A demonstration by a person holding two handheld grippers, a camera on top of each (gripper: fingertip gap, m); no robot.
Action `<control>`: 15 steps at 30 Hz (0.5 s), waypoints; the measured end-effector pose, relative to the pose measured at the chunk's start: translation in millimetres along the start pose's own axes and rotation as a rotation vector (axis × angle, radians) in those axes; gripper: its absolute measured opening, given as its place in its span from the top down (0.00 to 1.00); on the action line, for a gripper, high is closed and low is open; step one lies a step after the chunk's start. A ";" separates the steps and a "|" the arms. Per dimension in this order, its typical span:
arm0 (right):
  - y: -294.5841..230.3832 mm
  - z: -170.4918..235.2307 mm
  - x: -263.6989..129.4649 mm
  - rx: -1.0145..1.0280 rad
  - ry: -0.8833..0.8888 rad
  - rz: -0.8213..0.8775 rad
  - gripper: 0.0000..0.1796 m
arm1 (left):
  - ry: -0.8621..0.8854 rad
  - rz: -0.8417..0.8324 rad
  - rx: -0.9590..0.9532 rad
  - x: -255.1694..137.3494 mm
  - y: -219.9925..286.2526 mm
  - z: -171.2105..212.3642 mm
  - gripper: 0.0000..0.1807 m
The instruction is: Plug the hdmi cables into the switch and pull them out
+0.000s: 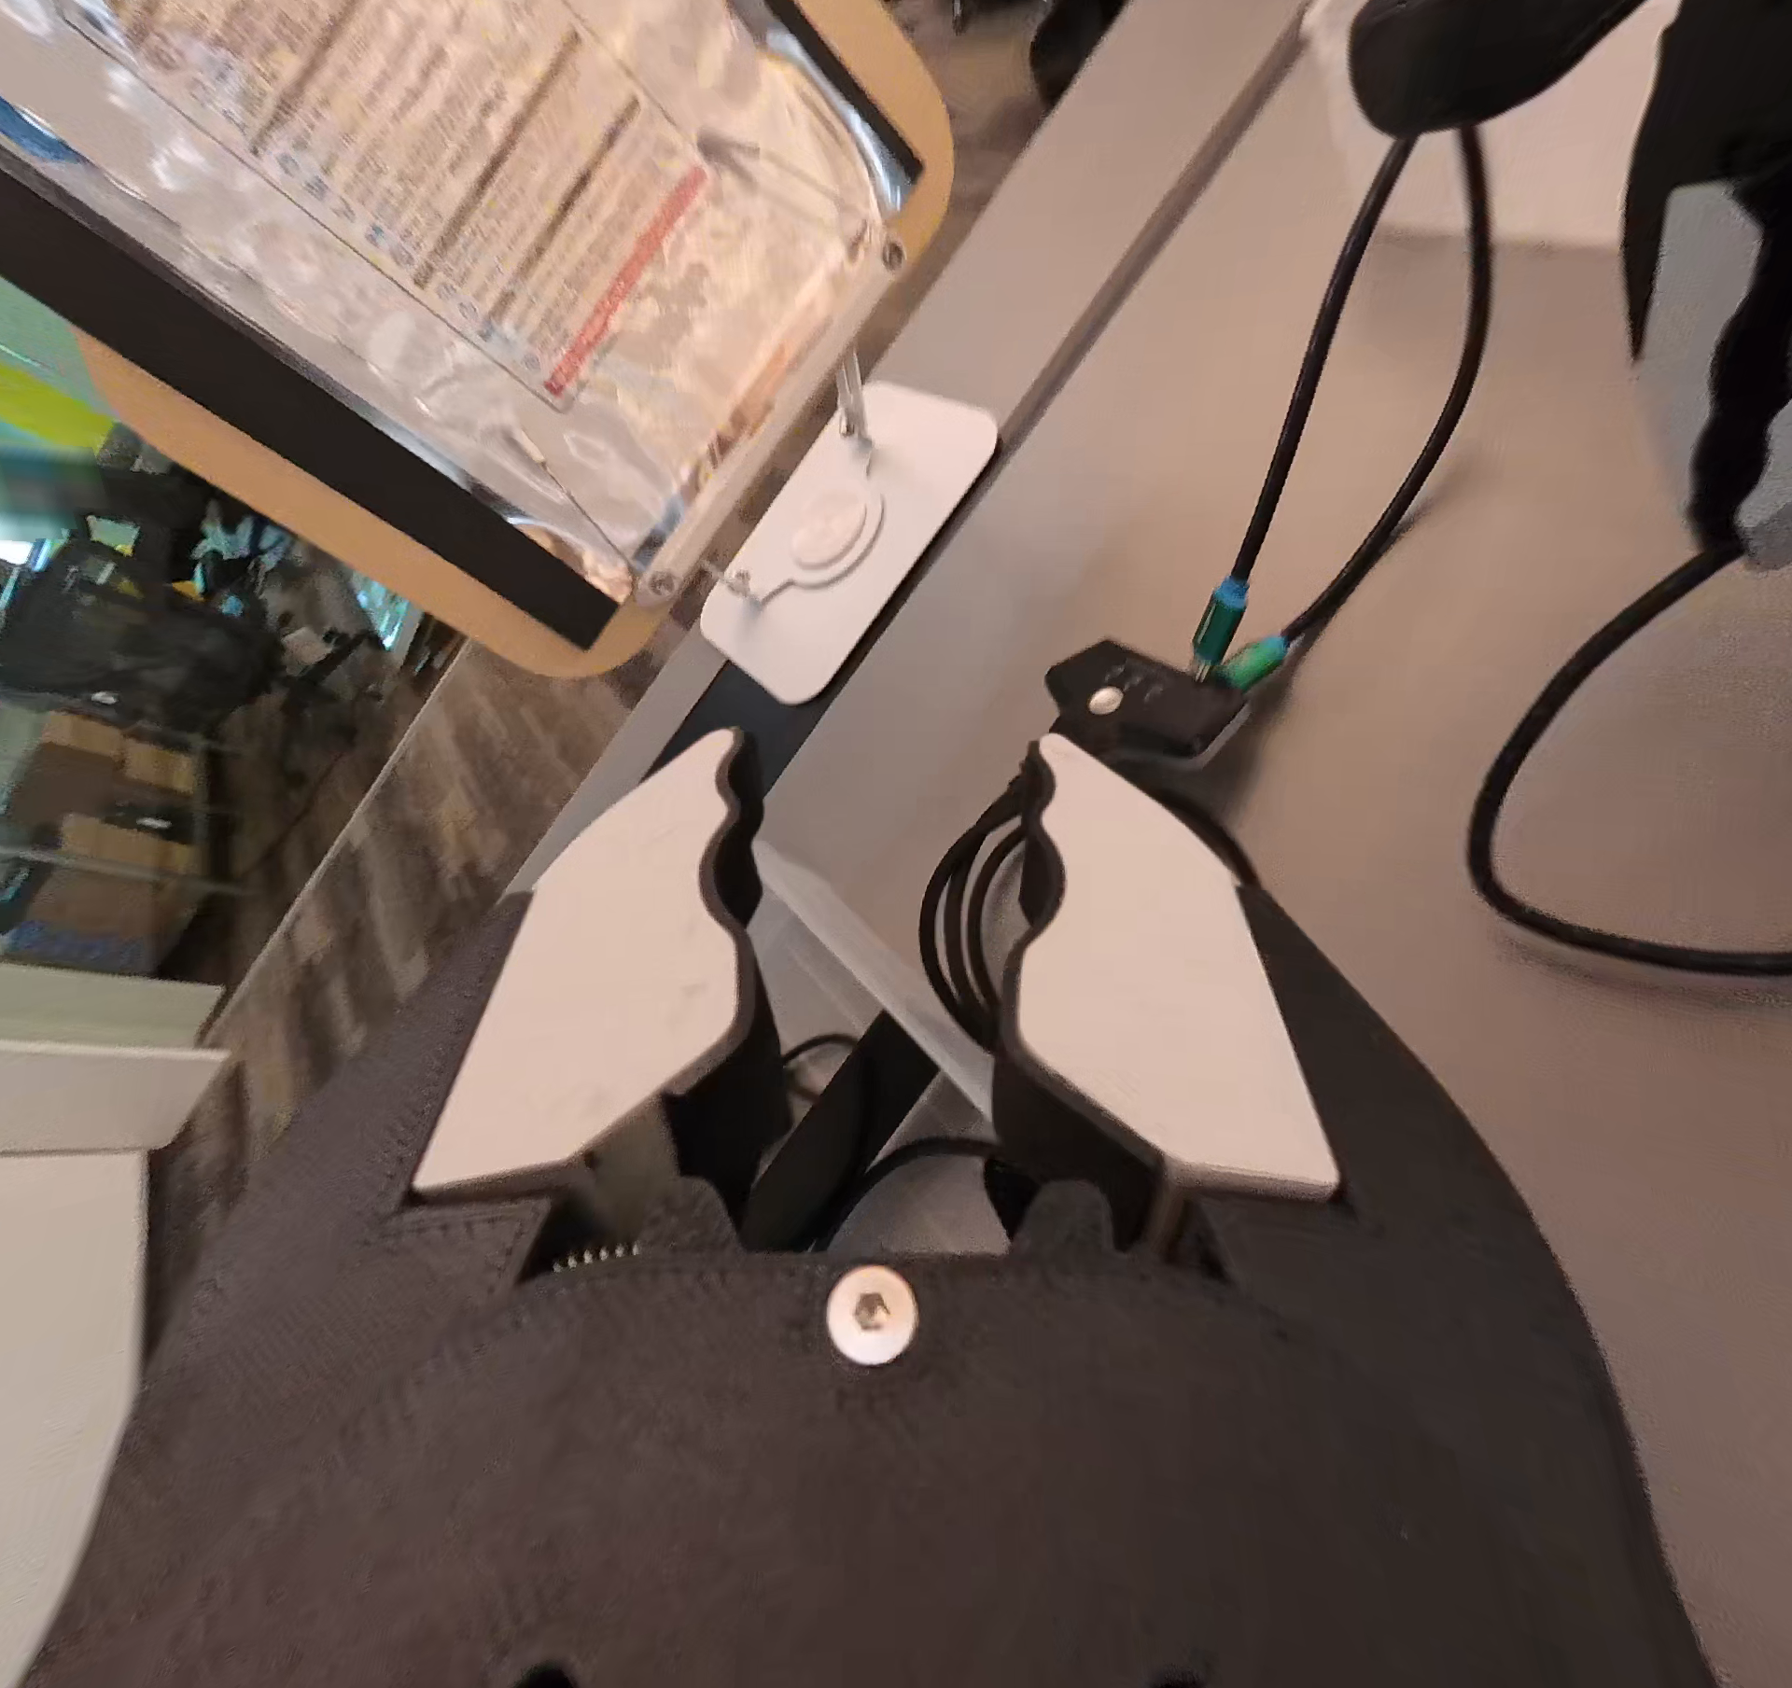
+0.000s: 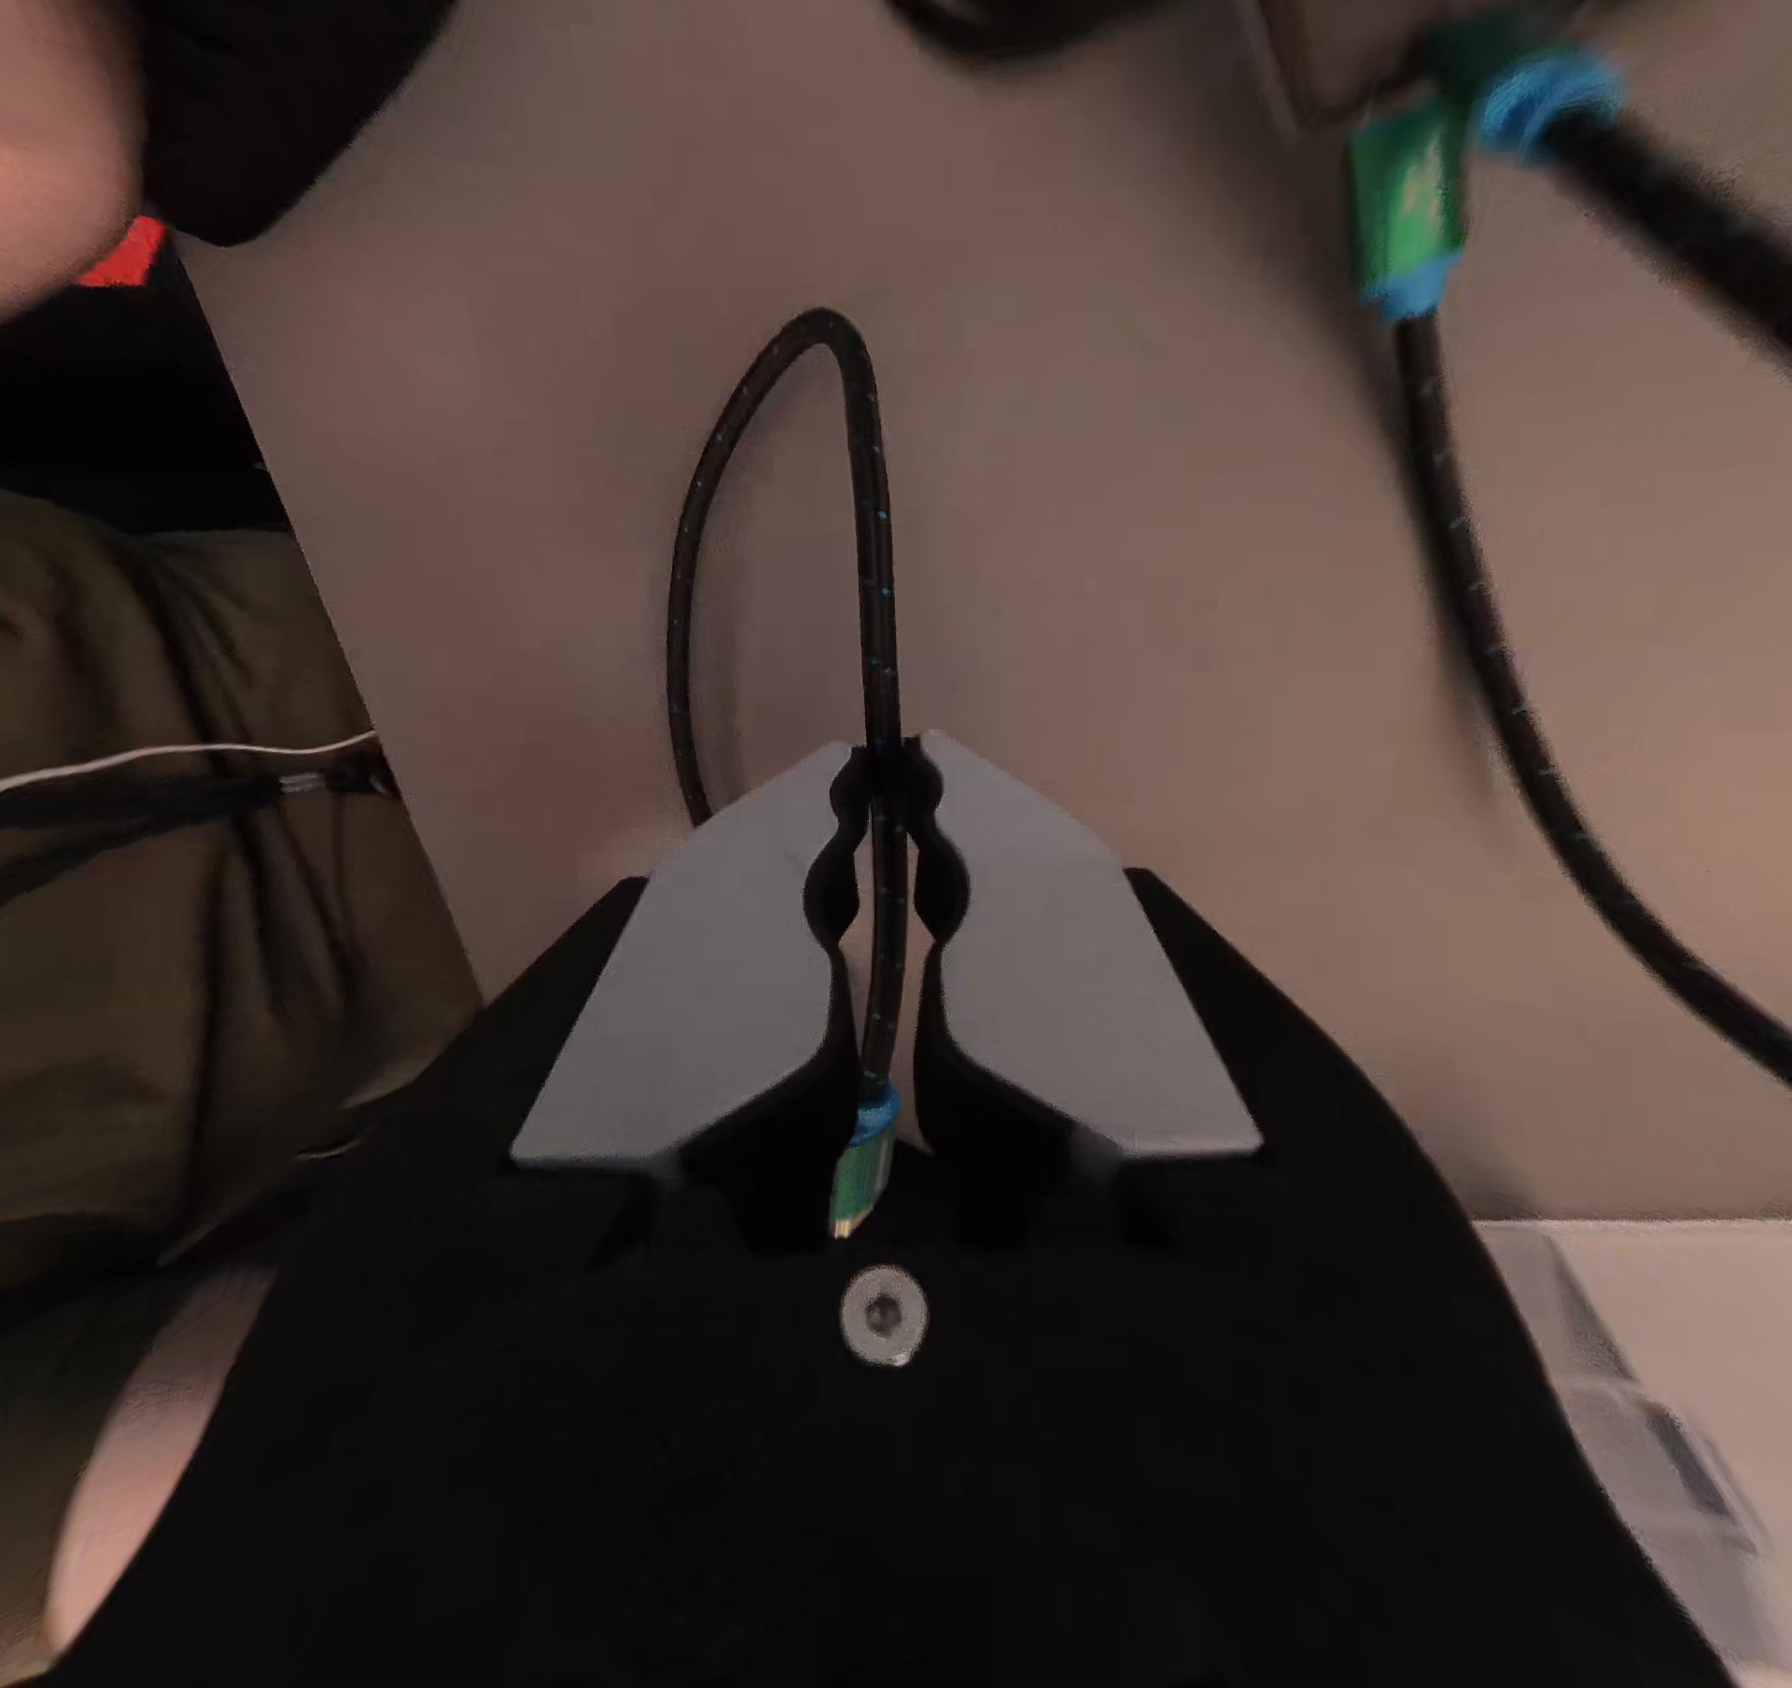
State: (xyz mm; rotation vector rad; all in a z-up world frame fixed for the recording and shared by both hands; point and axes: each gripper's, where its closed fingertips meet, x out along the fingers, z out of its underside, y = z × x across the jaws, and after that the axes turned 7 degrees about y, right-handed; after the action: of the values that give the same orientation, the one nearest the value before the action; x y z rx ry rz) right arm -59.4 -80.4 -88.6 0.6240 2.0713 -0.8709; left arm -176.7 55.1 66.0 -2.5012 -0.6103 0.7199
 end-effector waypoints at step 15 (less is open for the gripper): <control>-145.4 -84.2 -153.0 -0.803 0.966 -0.121 0.96 | 0.517 0.506 -0.363 -12.1 47.5 -65.5 0.75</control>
State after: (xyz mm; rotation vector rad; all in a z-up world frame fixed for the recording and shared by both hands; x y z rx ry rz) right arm -110.0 -130.5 127.2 0.4945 3.0357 0.3657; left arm -134.5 -8.9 94.5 -3.0512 0.0978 0.0913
